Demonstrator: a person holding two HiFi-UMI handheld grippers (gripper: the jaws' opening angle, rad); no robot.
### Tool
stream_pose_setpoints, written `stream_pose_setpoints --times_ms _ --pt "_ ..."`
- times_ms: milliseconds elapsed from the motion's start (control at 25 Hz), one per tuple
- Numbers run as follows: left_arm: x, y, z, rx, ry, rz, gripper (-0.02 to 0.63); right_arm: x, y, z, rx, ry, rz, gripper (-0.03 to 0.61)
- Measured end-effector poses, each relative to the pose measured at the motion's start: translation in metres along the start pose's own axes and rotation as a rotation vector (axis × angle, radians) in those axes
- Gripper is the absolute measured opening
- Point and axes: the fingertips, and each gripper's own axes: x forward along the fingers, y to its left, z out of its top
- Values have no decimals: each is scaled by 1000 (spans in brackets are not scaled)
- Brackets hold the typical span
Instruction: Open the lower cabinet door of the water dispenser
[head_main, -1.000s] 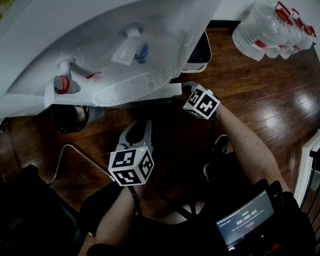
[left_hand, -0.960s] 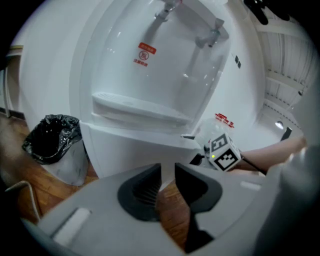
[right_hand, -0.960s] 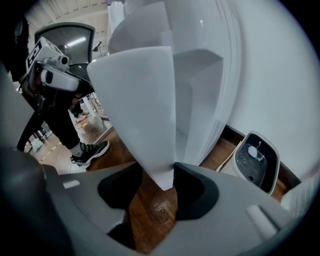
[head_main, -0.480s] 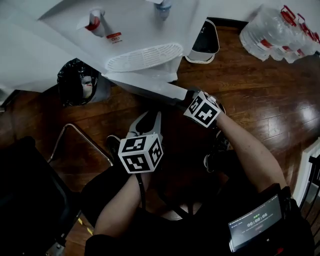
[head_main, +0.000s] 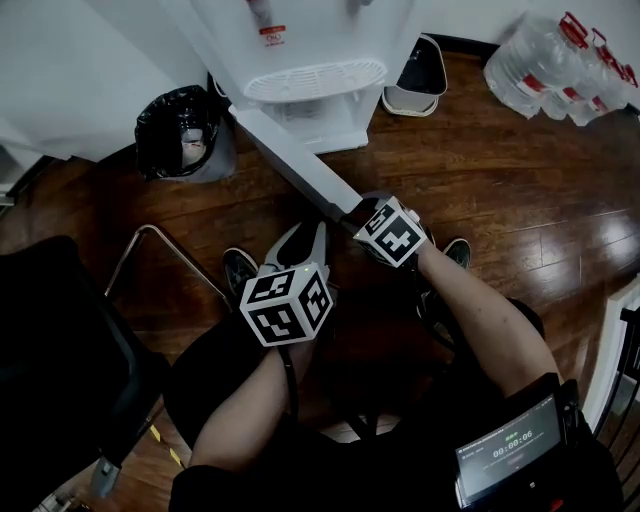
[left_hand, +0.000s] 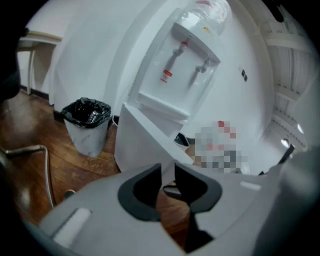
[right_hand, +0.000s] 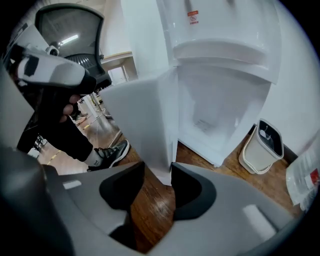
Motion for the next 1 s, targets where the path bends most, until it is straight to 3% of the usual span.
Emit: stream_pose_setpoints --times_ms 80,400,680,1000 --pt "-14 4 0 -38 -25 16 109 4 22 2 -5 -5 5 170" --pt "-66 24 2 -33 -149 100 106 21 84 20 21 -55 37 164" --pt "-97 20 15 -46 -212 48 106 30 117 33 31 -103 59 160" --pt "-98 14 8 -16 -204 23 106 16 113 44 102 -193 72 146"
